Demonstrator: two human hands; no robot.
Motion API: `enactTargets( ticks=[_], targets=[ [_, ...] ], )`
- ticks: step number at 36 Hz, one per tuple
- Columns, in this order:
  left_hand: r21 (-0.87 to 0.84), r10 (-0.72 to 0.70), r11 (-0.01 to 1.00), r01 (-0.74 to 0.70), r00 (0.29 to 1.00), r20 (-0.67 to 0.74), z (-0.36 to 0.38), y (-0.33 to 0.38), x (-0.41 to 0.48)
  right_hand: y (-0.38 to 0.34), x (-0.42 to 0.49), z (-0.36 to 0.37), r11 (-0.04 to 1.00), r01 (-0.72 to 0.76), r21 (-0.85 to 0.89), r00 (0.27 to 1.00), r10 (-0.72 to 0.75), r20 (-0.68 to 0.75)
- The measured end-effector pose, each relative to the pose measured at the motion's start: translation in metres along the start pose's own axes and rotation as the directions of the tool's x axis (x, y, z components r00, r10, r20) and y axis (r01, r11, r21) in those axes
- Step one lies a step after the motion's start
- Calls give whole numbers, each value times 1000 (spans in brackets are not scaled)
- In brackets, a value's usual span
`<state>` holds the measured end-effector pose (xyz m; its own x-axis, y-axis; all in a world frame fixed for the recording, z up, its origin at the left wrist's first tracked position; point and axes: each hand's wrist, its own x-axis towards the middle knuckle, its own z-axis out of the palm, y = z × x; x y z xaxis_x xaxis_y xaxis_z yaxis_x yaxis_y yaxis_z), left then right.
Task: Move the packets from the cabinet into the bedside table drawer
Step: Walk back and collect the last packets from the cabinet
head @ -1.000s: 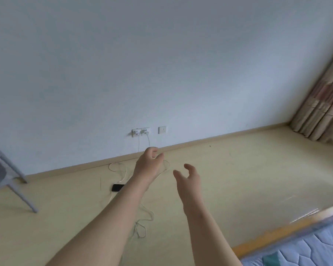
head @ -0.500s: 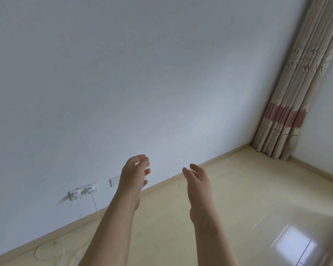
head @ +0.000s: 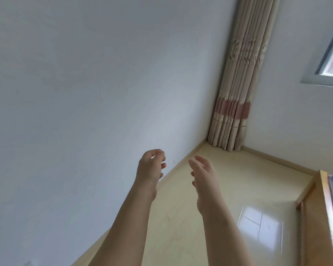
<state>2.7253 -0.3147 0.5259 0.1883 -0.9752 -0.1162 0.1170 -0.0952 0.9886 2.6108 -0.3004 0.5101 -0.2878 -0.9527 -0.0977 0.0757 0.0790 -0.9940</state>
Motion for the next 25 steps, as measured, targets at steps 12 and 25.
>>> enactTargets(
  ticks=[12, 25],
  targets=[
    [111, -130, 989, 97, 929, 345, 244, -45, 181, 12, 233, -139, 985, -73, 157, 904, 131, -406],
    [53, -123, 992, 111, 896, 427, 486, -34, 356, -42, 484, -264, 993, -27, 113, 889, 76, -451]
  ],
)
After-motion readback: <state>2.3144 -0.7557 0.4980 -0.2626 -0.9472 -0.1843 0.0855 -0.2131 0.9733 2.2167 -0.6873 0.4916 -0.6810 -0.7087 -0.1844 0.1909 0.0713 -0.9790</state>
